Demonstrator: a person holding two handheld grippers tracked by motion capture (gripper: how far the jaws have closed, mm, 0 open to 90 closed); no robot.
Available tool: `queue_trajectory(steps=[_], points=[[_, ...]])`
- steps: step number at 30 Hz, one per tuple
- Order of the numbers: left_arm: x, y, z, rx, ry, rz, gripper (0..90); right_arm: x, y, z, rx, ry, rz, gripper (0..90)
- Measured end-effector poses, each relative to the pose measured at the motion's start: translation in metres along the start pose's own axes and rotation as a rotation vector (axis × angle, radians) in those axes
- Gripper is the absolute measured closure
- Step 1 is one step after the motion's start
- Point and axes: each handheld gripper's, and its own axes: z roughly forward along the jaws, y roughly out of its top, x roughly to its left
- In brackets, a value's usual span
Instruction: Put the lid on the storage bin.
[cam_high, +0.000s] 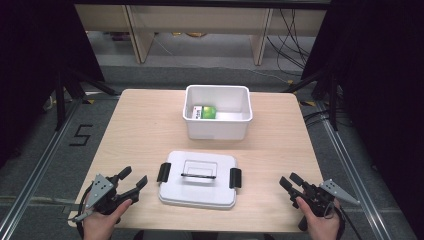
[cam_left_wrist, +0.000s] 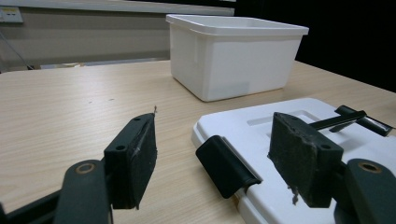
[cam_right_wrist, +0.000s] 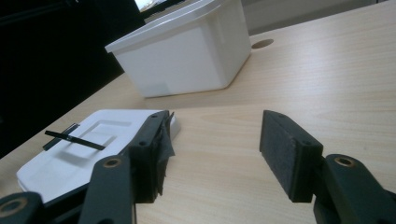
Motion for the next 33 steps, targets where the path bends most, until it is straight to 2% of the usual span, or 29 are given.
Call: queue_trajectory(steps=[1,2,4,6,10,11,12,14,15,16,17,18,19,20,21,22,23,24,25,26,28,29,30,31,32,33], points=[[0.001,0.000,0.000,-0.005,0.005,-0.007,31.2,0.001,0.000,0.001,0.005,0.007,0.004,42.6],[0.001,0.000,0.000,-0.005,0.006,-0.007,31.3,0.001,0.000,0.003,0.012,0.000,-0.019,42.4],[0.002,0.000,0.001,-0.004,0.010,-0.012,31.5,0.003,0.000,0.003,0.047,-0.036,-0.040,43.4],[0.001,0.000,0.000,0.000,0.010,-0.019,31.7,0.005,-0.001,0.003,0.029,0.002,-0.039,46.8],[-0.002,-0.001,-0.002,0.005,0.000,-0.011,32.6,0.011,0.001,0.000,0.064,0.027,-0.057,53.9],[-0.002,-0.001,-0.002,0.006,-0.004,-0.005,33.1,0.014,0.003,0.000,0.078,0.010,-0.068,55.7],[-0.001,-0.002,-0.001,-0.009,-0.013,-0.009,33.4,0.016,0.004,0.001,0.083,0.027,-0.072,57.3],[0.000,-0.002,-0.002,-0.005,-0.014,-0.014,33.8,0.019,0.008,0.003,0.099,0.038,-0.086,60.5],[0.000,-0.002,-0.003,0.010,-0.005,-0.013,34.1,0.023,0.010,0.004,0.105,0.026,-0.091,62.2],[0.000,-0.003,-0.003,0.012,-0.006,-0.016,34.4,0.023,0.013,0.006,0.118,0.023,-0.123,63.9],[0.000,-0.003,-0.003,0.012,-0.006,-0.016,34.6,0.023,0.013,0.006,0.118,0.023,-0.123,63.9],[-0.001,-0.002,-0.002,0.011,-0.008,-0.020,34.6,0.026,0.017,0.010,0.115,0.040,-0.131,67.6],[-0.001,-0.002,-0.002,0.005,-0.010,-0.019,34.6,0.028,0.019,0.011,0.138,0.032,-0.132,69.3],[-0.001,-0.002,-0.001,0.002,-0.015,-0.018,34.8,0.028,0.020,0.015,0.113,0.043,-0.157,70.9],[-0.002,-0.002,-0.002,0.013,-0.009,-0.016,34.8,0.028,0.023,0.015,0.135,0.054,-0.169,72.5],[-0.002,-0.002,-0.001,0.011,-0.008,-0.016,34.8,0.030,0.025,0.016,0.156,0.042,-0.180,73.9],[-0.002,-0.003,0.000,0.004,-0.016,-0.018,34.9,0.032,0.026,0.018,0.147,0.058,-0.167,75.1],[-0.003,-0.003,-0.001,0.009,-0.017,-0.017,34.9,0.032,0.029,0.019,0.153,0.064,-0.188,76.1],[-0.003,-0.003,-0.001,0.013,-0.017,-0.016,34.9,0.035,0.031,0.020,0.173,0.063,-0.176,77.6],[-0.004,-0.004,-0.001,0.012,-0.017,-0.013,34.9,0.034,0.035,0.022,0.181,0.067,-0.214,79.1],[-0.004,-0.004,-0.001,0.012,-0.017,-0.013,35.0,0.040,0.040,0.026,0.209,0.067,-0.214,81.1],[-0.004,-0.004,-0.001,0.013,-0.015,-0.015,35.0,0.039,0.044,0.029,0.218,0.072,-0.276,82.2],[-0.004,-0.004,-0.002,0.020,-0.012,-0.013,35.0,0.043,0.046,0.031,0.250,0.078,-0.253,83.2],[-0.004,-0.003,-0.003,0.024,-0.009,-0.012,35.0,0.042,0.050,0.037,0.237,0.094,-0.318,83.5],[-0.004,-0.003,-0.003,0.024,-0.009,-0.012,35.0,0.048,0.053,0.038,0.279,0.089,-0.311,83.5],[-0.004,-0.004,-0.003,0.025,-0.008,-0.014,35.1,0.050,0.055,0.043,0.293,0.097,-0.332,83.8]])
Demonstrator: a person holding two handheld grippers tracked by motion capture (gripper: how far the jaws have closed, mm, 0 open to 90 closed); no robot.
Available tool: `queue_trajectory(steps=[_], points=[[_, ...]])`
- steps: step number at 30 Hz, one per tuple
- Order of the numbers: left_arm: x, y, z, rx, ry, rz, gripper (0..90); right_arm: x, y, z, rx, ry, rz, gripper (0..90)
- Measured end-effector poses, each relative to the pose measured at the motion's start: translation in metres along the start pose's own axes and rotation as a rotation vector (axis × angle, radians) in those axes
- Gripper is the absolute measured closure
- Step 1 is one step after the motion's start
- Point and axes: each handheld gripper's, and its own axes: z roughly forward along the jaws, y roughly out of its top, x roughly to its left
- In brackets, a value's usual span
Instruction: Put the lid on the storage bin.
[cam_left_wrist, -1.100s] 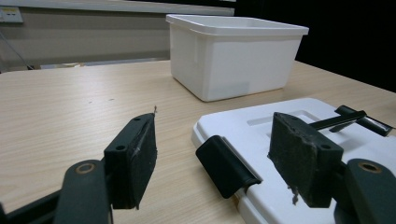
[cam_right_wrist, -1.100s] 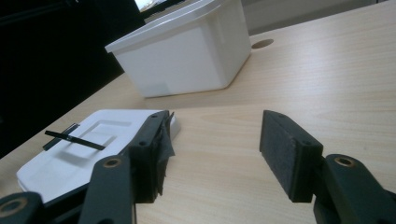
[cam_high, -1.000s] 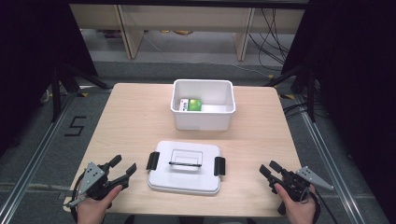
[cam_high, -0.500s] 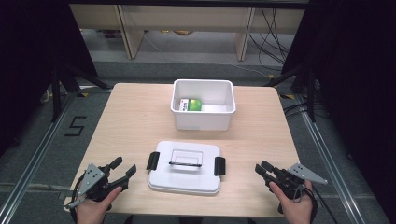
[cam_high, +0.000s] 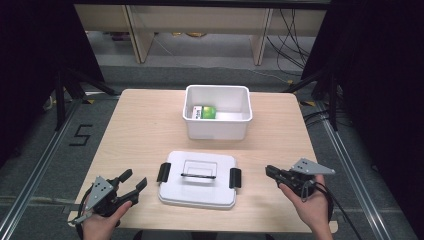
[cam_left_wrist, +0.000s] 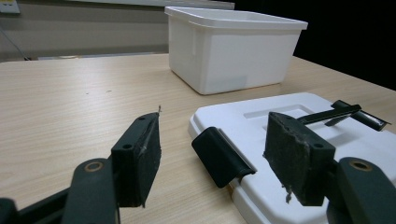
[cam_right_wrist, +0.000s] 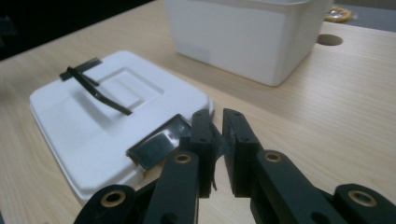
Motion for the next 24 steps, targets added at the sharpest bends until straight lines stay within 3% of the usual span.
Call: queue_trajectory(steps=[4,6,12,18,19,22,24], points=[[0.000,0.000,-0.001,-0.001,-0.002,-0.001,35.0,0.004,0.019,0.011,0.089,0.022,-0.077,83.8],[0.000,0.000,-0.001,-0.001,-0.002,-0.003,35.0,0.008,0.027,0.017,0.123,0.038,-0.077,83.7],[0.001,0.000,-0.001,-0.001,-0.002,-0.004,34.9,0.014,0.051,0.034,0.174,0.056,-0.153,80.4],[0.001,0.000,0.000,-0.001,0.003,-0.007,34.7,0.021,0.069,0.048,0.280,0.079,-0.228,76.5],[0.002,0.000,0.000,0.000,0.003,-0.007,34.6,0.023,0.072,0.050,0.316,0.081,-0.231,75.6],[0.002,-0.001,0.001,-0.008,-0.006,-0.006,34.4,0.027,0.082,0.059,0.378,0.113,-0.305,72.1],[0.002,-0.001,0.001,-0.008,-0.005,-0.006,34.4,0.031,0.089,0.064,0.427,0.106,-0.318,72.8]])
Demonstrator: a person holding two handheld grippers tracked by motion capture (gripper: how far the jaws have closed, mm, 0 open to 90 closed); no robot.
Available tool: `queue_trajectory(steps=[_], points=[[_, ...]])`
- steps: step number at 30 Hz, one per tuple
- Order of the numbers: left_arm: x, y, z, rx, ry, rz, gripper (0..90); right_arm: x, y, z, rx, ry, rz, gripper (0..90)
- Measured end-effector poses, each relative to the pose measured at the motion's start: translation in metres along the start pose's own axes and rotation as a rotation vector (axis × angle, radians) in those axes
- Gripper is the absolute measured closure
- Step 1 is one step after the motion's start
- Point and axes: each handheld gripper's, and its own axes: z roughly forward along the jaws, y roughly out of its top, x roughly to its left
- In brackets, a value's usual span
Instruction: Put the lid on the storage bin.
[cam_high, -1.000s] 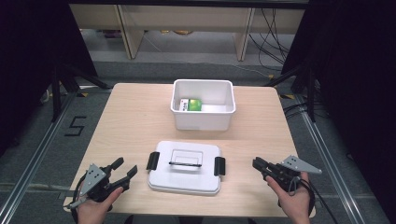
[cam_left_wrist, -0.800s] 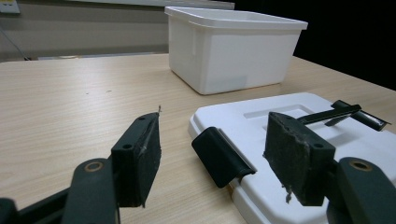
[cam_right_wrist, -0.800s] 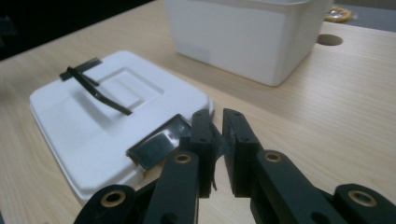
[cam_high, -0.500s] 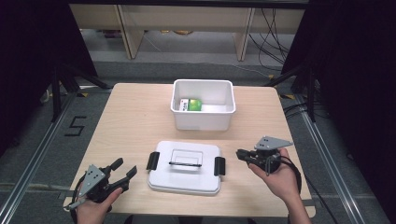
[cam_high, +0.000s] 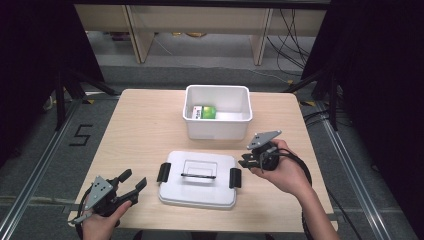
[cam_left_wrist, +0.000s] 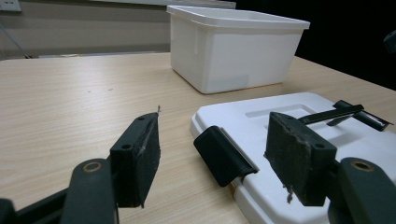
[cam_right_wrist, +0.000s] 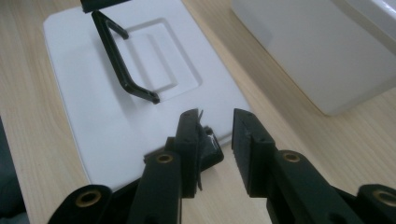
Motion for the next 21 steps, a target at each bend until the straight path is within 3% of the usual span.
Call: queue_trajectory(steps=[4,6,9,15,16,19,21], points=[[0.001,0.000,0.000,0.001,0.003,-0.001,34.3,0.005,0.017,0.008,0.048,0.032,-0.057,66.5],[0.001,0.000,0.000,0.000,0.004,-0.001,34.2,0.008,0.026,0.013,0.057,0.029,-0.115,66.8],[0.000,0.000,-0.002,0.010,0.014,-0.001,34.0,0.014,0.038,0.019,0.119,0.055,-0.181,68.5],[0.000,0.000,-0.002,0.008,0.010,-0.004,33.9,0.026,0.060,0.031,0.235,0.105,-0.268,77.2],[0.000,0.000,-0.002,0.008,0.010,-0.005,34.0,0.030,0.065,0.032,0.268,0.104,-0.257,78.5],[0.000,0.000,-0.002,0.010,0.008,-0.004,34.0,0.033,0.075,0.036,0.298,0.083,-0.335,80.4],[0.000,0.000,-0.002,0.009,0.006,-0.002,33.9,0.039,0.080,0.039,0.330,0.090,-0.346,80.7]])
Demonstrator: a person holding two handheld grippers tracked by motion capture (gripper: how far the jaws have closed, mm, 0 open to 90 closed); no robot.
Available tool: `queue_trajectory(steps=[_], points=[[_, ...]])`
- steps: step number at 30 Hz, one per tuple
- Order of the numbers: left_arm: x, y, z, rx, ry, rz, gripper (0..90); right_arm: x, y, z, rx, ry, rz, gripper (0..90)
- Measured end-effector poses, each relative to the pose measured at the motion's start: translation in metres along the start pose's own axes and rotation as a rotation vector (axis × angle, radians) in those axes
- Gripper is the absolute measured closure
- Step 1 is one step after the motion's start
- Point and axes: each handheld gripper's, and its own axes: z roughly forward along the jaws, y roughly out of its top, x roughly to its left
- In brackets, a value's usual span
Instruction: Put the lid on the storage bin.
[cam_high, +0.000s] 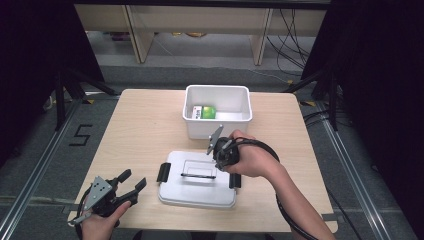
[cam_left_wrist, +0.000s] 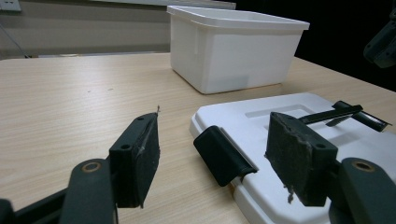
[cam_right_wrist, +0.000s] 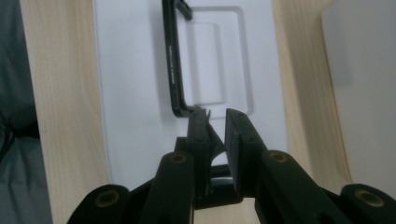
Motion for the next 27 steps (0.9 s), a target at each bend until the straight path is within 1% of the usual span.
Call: queue_trajectory(steps=[1,2,3,4,5,7,8,9,10,14,15,16,17,18,19,20,21,22,23,24,25,26,27], points=[[0.000,0.000,0.000,0.000,0.000,0.000,34.0,0.000,0.000,0.000,0.000,0.000,0.000,80.7],[0.000,0.000,0.000,0.000,0.000,0.000,34.0,0.001,0.006,0.003,0.006,0.012,-0.026,80.1],[0.000,0.000,0.000,0.000,0.000,0.001,34.0,0.002,0.009,0.005,0.016,0.013,-0.042,79.5],[0.000,0.000,0.000,0.000,-0.001,0.001,34.0,0.004,0.012,0.006,0.024,0.018,-0.045,78.8],[0.000,0.000,0.000,0.000,-0.001,0.001,34.0,0.004,0.015,0.008,0.021,0.023,-0.057,78.3],[0.000,0.000,0.000,0.000,0.000,-0.001,34.0,0.006,0.019,0.012,0.028,0.031,-0.053,77.9],[0.000,0.000,0.000,0.000,0.000,-0.001,34.0,0.006,0.021,0.014,0.030,0.034,-0.066,77.8],[0.000,0.000,0.000,0.000,-0.002,0.000,34.0,0.007,0.023,0.016,0.040,0.041,-0.062,77.8],[0.000,0.000,0.000,0.001,-0.002,0.000,34.0,0.006,0.024,0.019,0.046,0.043,-0.082,77.7],[0.000,0.000,0.000,0.000,-0.004,0.000,34.0,0.010,0.032,0.028,0.091,0.040,-0.108,77.3],[0.000,0.000,0.000,0.000,-0.003,0.001,34.0,0.010,0.034,0.031,0.086,0.041,-0.127,77.0],[0.000,0.000,0.000,0.000,-0.004,0.001,34.0,0.012,0.036,0.033,0.093,0.045,-0.139,76.6],[0.000,0.000,0.000,-0.001,-0.004,0.003,34.0,0.014,0.038,0.034,0.105,0.046,-0.125,76.1],[0.000,0.000,0.000,-0.006,-0.005,0.001,34.0,0.015,0.041,0.036,0.115,0.044,-0.129,75.6],[0.000,-0.001,0.001,-0.014,-0.009,-0.001,34.0,0.016,0.042,0.039,0.114,0.031,-0.139,75.1],[0.000,0.000,0.000,-0.002,-0.003,0.002,34.0,0.017,0.043,0.042,0.120,0.027,-0.146,74.2],[0.000,0.000,-0.001,-0.002,0.000,-0.002,34.0,0.019,0.045,0.044,0.129,0.029,-0.143,73.5],[0.000,0.000,-0.001,-0.003,-0.003,0.002,34.0,0.020,0.046,0.046,0.134,0.023,-0.153,73.3],[0.000,0.000,-0.001,-0.003,-0.003,0.000,34.0,0.021,0.047,0.047,0.141,0.031,-0.149,73.1],[0.000,0.000,-0.001,-0.003,-0.003,0.000,34.0,0.022,0.048,0.050,0.141,0.030,-0.159,72.9],[0.000,0.000,-0.001,-0.004,-0.003,-0.001,34.0,0.023,0.049,0.051,0.152,0.036,-0.142,72.6],[0.000,0.000,-0.001,-0.004,-0.003,-0.001,34.0,0.023,0.050,0.052,0.163,0.014,-0.165,72.3],[0.000,0.000,-0.001,-0.004,-0.003,0.001,33.9,0.024,0.050,0.054,0.169,0.023,-0.138,72.3]])
